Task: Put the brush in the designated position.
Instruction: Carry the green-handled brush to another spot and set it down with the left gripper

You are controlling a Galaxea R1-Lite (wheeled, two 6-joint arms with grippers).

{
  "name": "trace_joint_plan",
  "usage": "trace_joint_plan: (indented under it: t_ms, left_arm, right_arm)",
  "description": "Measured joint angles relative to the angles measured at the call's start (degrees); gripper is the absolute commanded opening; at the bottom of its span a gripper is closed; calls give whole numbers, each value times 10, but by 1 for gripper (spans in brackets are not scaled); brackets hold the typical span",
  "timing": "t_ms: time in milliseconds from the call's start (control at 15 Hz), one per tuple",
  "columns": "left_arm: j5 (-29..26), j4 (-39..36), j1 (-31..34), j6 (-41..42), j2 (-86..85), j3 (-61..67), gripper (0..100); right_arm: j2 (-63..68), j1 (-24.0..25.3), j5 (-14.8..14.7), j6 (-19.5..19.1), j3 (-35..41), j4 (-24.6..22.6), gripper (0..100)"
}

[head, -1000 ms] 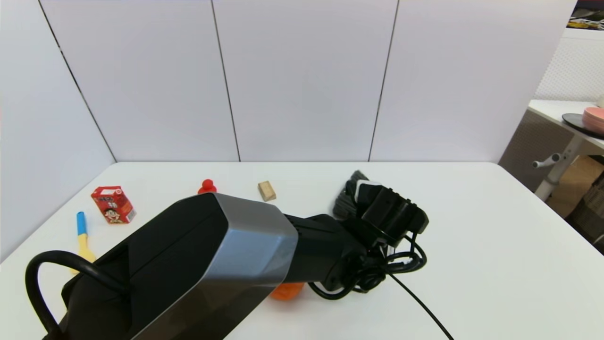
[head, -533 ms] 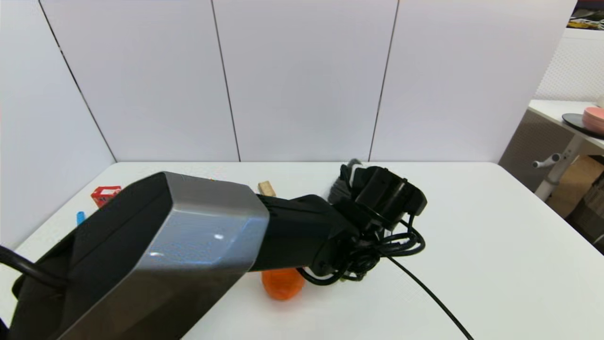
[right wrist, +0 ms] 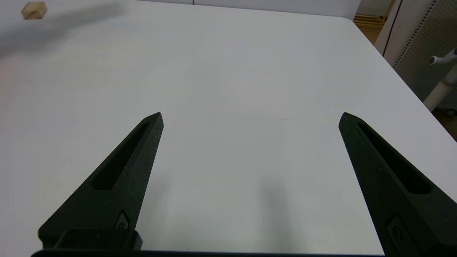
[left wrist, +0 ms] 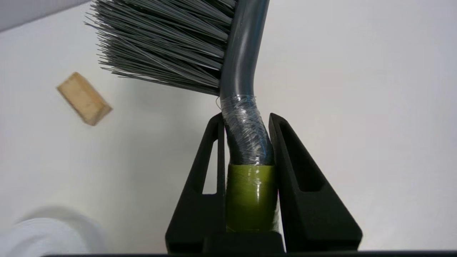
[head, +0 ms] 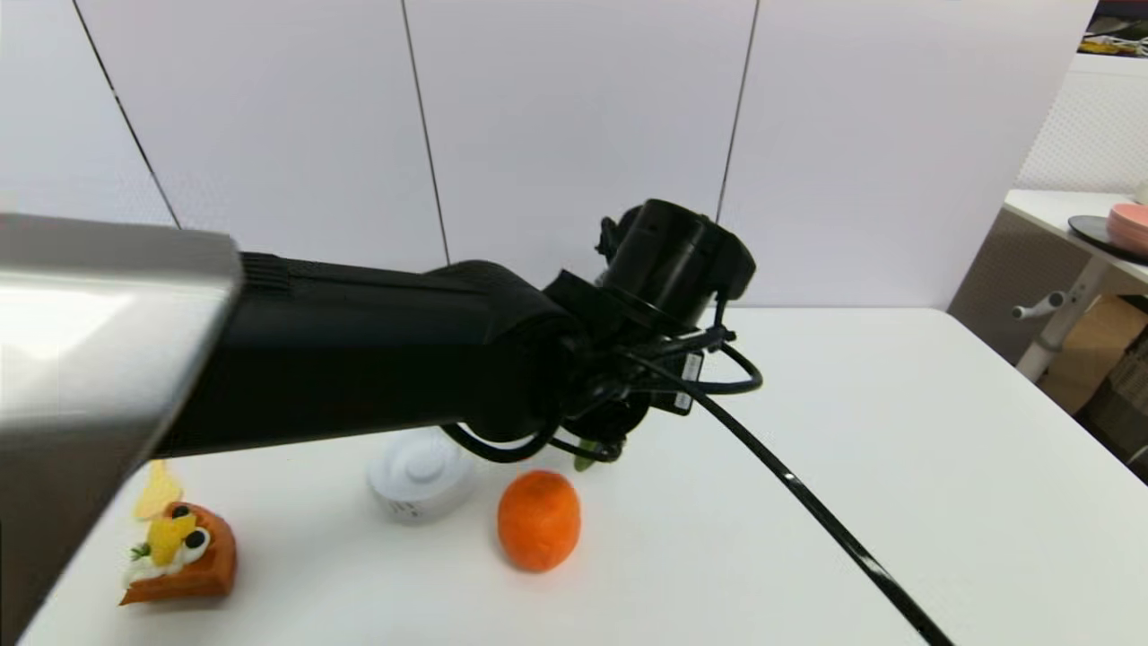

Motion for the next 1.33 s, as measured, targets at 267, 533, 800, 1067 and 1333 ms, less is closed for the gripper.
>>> trace_joint_plan:
  t_ms: [267, 533, 800, 1067, 1333]
  left_arm:
    - [-2, 21, 38, 76, -94, 53, 0]
    - [-26, 20, 116, 198, -190, 126, 0]
    - [-71, 18, 186, 243, -237, 173, 0]
    - [-81, 7, 255, 287, -234, 177, 0]
    - [-141, -31, 348, 356, -197, 174, 0]
  right_arm:
    - [0, 0, 0, 0, 0, 0, 100]
    - [0, 0, 0, 0, 0, 0, 100]
    - [0, 0, 0, 0, 0, 0, 100]
    - [0, 0, 0, 0, 0, 0, 100]
    - [0, 0, 0, 0, 0, 0, 100]
